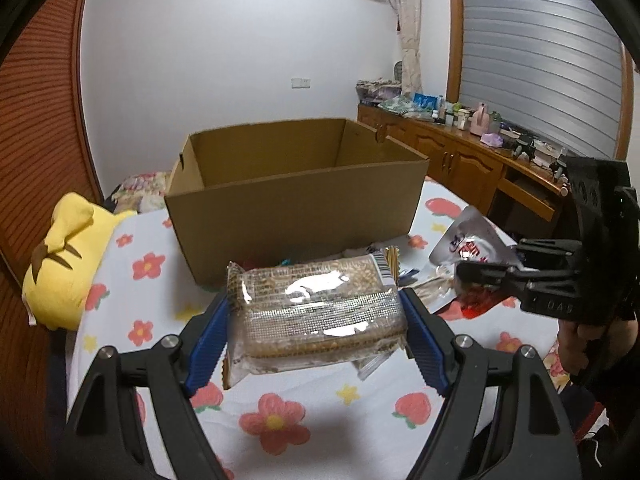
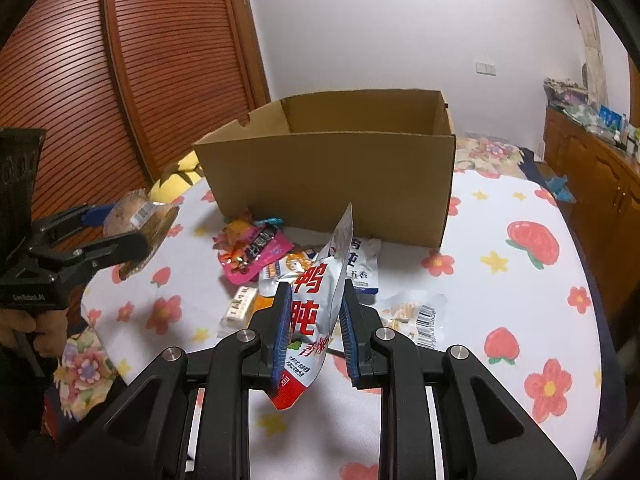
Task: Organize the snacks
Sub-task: 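Carry both snacks into the cardboard box and open both tools to release them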
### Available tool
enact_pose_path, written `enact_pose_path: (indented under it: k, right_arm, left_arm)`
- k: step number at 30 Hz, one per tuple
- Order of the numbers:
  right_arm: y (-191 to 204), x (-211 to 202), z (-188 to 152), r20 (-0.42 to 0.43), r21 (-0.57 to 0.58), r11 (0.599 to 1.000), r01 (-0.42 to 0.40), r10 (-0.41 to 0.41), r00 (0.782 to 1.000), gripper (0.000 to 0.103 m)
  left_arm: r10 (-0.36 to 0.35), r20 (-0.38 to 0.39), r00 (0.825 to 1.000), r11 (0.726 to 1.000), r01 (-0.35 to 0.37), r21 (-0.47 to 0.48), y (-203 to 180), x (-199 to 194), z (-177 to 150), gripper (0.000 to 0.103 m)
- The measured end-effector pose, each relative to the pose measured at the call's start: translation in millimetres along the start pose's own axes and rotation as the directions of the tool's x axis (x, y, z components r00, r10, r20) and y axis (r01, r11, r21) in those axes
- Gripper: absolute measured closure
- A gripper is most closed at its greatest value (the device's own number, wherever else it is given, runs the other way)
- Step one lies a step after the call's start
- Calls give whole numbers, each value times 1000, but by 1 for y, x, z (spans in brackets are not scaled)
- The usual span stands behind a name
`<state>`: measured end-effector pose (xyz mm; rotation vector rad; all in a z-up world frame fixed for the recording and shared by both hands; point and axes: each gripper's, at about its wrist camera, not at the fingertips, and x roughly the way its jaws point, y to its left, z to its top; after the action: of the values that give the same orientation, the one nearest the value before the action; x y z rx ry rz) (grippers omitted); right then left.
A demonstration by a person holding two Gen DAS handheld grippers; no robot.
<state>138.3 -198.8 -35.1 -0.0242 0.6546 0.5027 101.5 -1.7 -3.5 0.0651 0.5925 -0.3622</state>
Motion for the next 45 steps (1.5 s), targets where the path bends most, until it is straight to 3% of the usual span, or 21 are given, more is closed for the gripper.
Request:
enact_pose_path:
  k: [23,36,45]
  right_arm:
    - [28,-6,66,97,-106,994,-19,29,995,82]
    - [6,33,130,119,-144,990,-6,23,993,81]
    - [-29,72,150,85,-104,994,17,-9,996,81]
  left_arm:
    - [26,60,998,999,-28,30,12,7,57,22]
    - [71,70,995,997,-74,33,45,58,120,22]
    - [90,18,996,995,-90,32,60,109,137,22]
